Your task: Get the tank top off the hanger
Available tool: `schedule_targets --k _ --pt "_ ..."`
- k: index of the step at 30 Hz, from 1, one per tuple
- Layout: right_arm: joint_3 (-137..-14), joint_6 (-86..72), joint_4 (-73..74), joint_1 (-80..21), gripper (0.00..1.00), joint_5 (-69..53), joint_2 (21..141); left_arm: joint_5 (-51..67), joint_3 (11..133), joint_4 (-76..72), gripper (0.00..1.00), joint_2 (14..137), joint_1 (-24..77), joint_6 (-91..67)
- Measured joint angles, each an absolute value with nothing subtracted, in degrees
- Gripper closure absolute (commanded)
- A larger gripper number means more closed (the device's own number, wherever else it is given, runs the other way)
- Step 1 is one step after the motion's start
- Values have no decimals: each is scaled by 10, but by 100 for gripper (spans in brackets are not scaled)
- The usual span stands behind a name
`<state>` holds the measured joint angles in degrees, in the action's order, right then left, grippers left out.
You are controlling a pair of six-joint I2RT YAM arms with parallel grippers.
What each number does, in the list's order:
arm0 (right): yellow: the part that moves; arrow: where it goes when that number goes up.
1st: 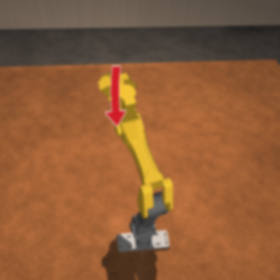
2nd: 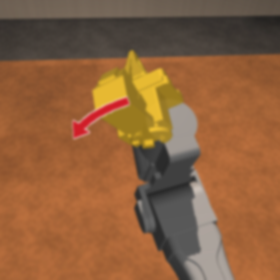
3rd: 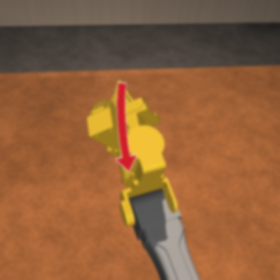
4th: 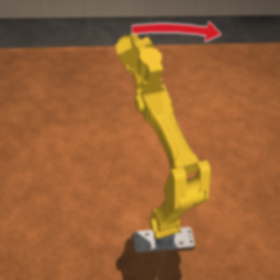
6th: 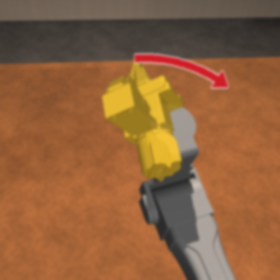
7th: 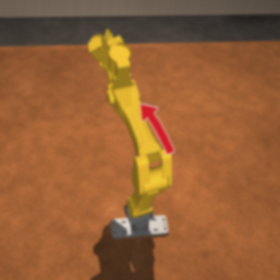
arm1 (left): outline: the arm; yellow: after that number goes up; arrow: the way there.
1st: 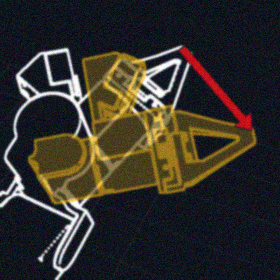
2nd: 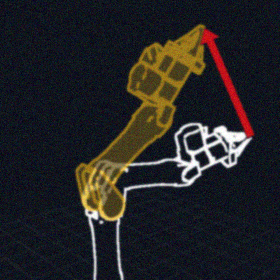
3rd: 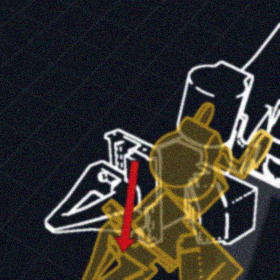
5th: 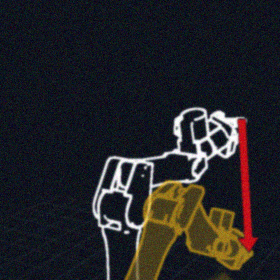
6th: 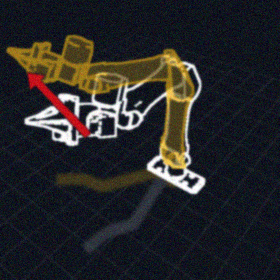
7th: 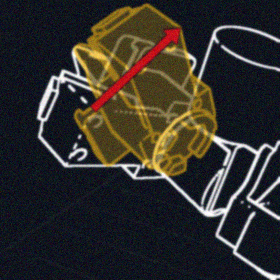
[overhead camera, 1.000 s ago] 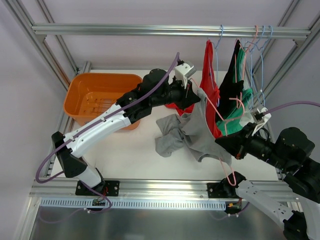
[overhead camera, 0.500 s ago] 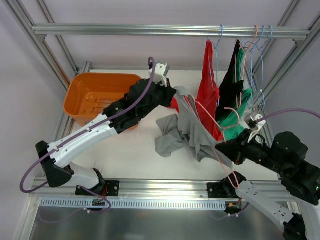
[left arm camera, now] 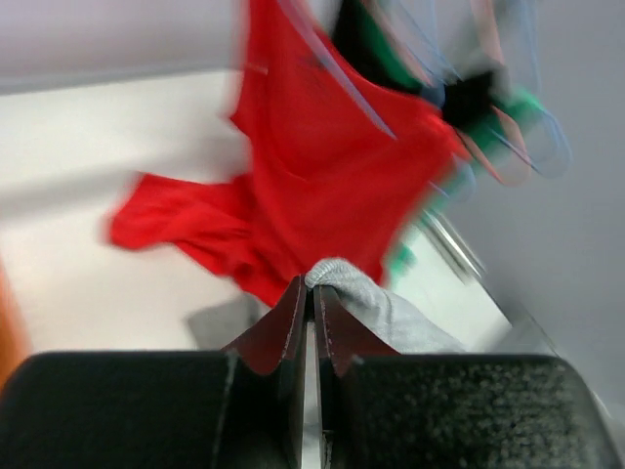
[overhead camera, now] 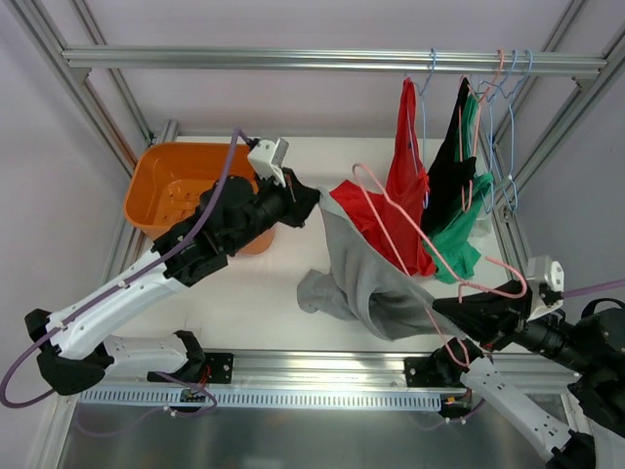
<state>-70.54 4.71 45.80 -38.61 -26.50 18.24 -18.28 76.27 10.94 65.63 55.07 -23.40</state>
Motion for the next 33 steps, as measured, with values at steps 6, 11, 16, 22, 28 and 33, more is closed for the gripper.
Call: schedule_targets --k 6,11,16,22,28,33 --pt "-601 14 163 -386 100 -262 190 111 632 73 100 576 599 -243" --pt "-582 -35 -92 -386 100 -286 320 201 508 67 100 527 656 -273" --pt "-647 -45 -52 -387 100 -218 409 36 461 168 100 496 656 -327" --pt "-766 -77 189 -387 100 -110 430 -146 463 255 18 522 648 -352" --pt "-747 -110 356 -387 100 -92 437 -237 529 327 1 511 609 -349" --pt "-803 -102 430 -387 100 -46 532 -240 568 346 1 447 607 -314"
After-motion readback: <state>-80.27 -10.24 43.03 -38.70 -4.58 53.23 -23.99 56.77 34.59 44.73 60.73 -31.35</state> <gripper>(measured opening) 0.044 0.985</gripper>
